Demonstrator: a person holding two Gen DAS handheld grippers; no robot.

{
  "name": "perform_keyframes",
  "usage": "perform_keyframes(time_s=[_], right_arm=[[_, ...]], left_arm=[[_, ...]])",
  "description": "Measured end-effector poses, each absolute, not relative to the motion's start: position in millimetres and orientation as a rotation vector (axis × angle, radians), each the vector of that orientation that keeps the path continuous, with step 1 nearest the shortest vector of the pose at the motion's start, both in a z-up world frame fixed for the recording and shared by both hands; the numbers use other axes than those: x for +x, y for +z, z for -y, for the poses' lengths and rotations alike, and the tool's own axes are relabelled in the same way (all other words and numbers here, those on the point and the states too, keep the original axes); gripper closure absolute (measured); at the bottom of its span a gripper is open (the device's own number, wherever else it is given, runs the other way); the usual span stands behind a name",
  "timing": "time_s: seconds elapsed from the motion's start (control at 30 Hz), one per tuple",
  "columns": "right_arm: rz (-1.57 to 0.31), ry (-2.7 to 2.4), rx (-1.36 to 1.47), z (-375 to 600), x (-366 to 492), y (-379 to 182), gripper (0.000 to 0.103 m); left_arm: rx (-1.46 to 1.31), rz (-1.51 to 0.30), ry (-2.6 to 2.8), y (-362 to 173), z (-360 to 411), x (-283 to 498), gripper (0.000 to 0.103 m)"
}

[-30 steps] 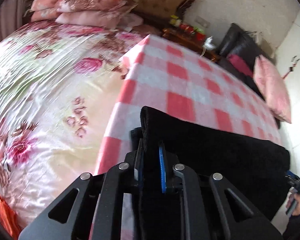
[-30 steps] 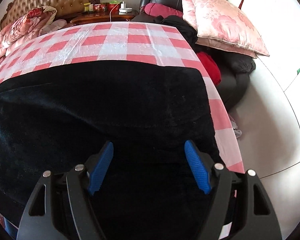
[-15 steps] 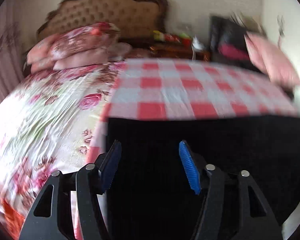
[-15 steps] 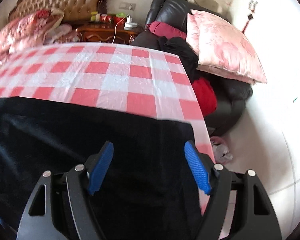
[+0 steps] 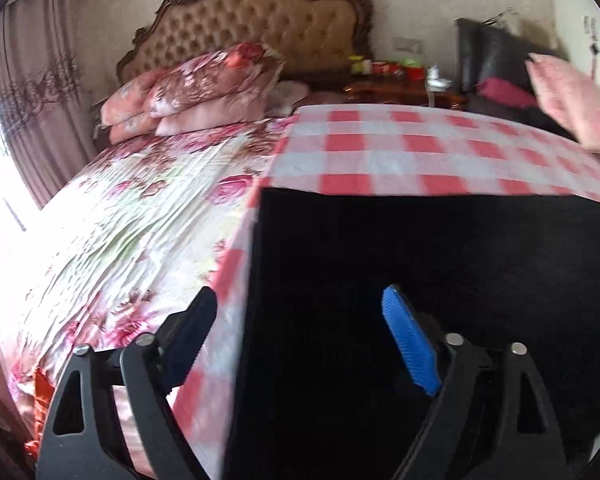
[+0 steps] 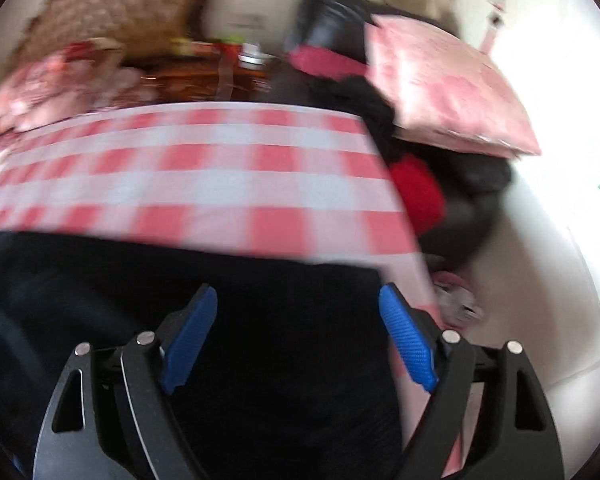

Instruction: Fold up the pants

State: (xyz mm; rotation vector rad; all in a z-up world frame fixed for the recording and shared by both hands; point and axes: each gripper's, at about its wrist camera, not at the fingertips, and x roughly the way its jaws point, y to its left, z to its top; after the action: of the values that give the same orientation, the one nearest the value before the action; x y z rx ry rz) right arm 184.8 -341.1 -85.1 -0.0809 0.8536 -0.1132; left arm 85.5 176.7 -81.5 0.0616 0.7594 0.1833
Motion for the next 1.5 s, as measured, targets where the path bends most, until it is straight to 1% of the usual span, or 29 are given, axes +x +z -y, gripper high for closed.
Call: perform_keyframes(time_s=[0.07,0.2,0.23,0.27,0.3,0.33,0.4,0.5,0.63,0.7,0.77,0.8,0.83,1.03,1.1,1.17,1.2,1.23,1.27,1.3,1.33,1.43,1.5], right_arm=[[-0.827,-0.082,-0.078,325.1,160.2,-86.4,0.018],[-0.845,-0.098,-0.03,320.0,137.6,-108.0,0.017],[-0.876,-0.115,-0.029,323.6,136.5,-119.6,0.017],[-0.9,-0.127,-0.027,325.5,137.2,-127.6,0.017],[-0.922,-0.137,-0.014,329.8,136.7,-136.2,0.017],[-0.902,-0.124,0.005,332.3,133.7,-138.8,0.017],[-0.891,-0.125,-0.016,330.0,131.0,-141.3,0.017],[-0.886,-0.143,-0.016,328.6,130.5,-142.6,0.015],[-0.863,-0.159,-0.012,327.6,127.0,-143.9,0.015],[-0.862,-0.164,-0.013,326.0,124.2,-143.7,0.015],[-0.862,-0.165,-0.008,326.6,124.6,-144.0,0.015],[-0.86,-0.165,-0.008,326.3,124.5,-143.6,0.015],[-0.858,-0.166,-0.007,326.3,124.1,-143.8,0.015],[-0.875,-0.173,0.001,327.6,127.7,-143.3,0.015],[-0.886,-0.173,0.002,327.8,128.0,-142.9,0.014],[-0.89,-0.17,0.001,328.4,129.3,-142.8,0.014],[-0.891,-0.169,0.0,328.6,129.4,-142.9,0.014],[-0.894,-0.169,0.002,328.9,129.9,-142.8,0.014],[-0.896,-0.17,0.002,328.6,130.4,-142.7,0.014],[-0.898,-0.172,0.002,328.7,130.8,-142.5,0.014],[-0.901,-0.175,0.003,328.7,131.7,-142.4,0.014],[-0.898,-0.181,0.003,328.1,132.1,-142.4,0.014],[-0.901,-0.181,0.007,328.4,132.0,-142.7,0.014]], left_arm=[[0.018,-0.74,0.184,-82.6,-170.7,62.6,0.021],[-0.076,-0.814,0.184,-102.2,-173.0,45.4,0.022],[-0.079,-0.845,0.213,-110.1,-177.2,43.9,0.023],[-0.081,-0.864,0.217,-115.0,-178.1,41.8,0.027],[-0.071,-0.859,0.217,-117.5,-179.9,39.7,0.028],[-0.049,-0.852,0.223,-117.3,-178.6,37.6,0.028],[-0.002,-0.86,0.249,-119.5,-179.7,35.4,0.021],[-0.085,-0.858,0.271,-115.8,-196.9,26.9,0.022],[-0.098,-0.879,0.291,-119.2,-212.3,10.5,0.023],[-0.159,-0.88,0.275,-120.7,-221.8,-0.2,0.028],[-0.242,-0.871,0.255,-121.2,-233.5,-13.3,0.03],[-0.283,-0.863,0.241,-119.9,-239.5,-20.8,0.033],[-0.312,-0.861,0.22,-119.6,-243.1,-26.2,0.035],[-0.363,-0.888,0.109,-128.2,-238.0,-37.7,0.038],[-0.49,-0.889,0.07,-133.1,-248.9,-41.5,0.039],[-0.696,-0.881,0.069,-143.9,-268.2,-47.5,0.04],[-0.78,-0.872,0.047,-148.3,-275.0,-50.6,0.042],[-0.886,-0.855,-0.001,-153.9,-281.2,-54.2,0.046],[-0.945,-0.839,-0.026,-156.2,-284.1,-55.9,0.055],[-1.038,-0.807,-0.064,-158.4,-287.8,-58.4,0.058],[-1.08,-0.783,-0.086,-157.6,-288.9,-58.4,0.058],[-1.104,-0.795,-0.084,-157.0,-287.9,-55.6,0.057],[-1.137,-0.768,-0.106,-154.6,-288.6,-58.1,0.065]])
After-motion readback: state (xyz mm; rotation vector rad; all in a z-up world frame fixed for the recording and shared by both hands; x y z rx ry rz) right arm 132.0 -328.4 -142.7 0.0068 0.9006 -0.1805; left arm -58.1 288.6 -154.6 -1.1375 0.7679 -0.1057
